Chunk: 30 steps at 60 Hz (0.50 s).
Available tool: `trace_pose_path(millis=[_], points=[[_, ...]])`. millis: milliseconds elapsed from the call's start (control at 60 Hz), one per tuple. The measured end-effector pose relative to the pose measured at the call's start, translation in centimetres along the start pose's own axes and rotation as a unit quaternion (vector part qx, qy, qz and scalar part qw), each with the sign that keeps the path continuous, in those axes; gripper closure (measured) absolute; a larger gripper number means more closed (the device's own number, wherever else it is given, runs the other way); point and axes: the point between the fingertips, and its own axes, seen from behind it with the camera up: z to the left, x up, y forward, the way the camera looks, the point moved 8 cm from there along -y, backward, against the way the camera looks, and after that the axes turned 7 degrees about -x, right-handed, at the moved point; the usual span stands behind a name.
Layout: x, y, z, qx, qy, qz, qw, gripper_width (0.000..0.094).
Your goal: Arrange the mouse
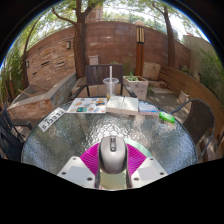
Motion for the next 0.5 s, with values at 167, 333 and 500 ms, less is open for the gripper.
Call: trace_pose_path(millis=[167, 333, 500], points=[[-5.8, 2.7, -2.3, 0.017, 0.001, 0.070, 0.997, 0.0429], [-3.3, -1.1, -2.5, 0.024, -0.006, 0.046, 0.999, 0.0105], [-1.8, -8.3, -2.4, 0.021, -0.018, 0.024, 0.999, 0.0085]])
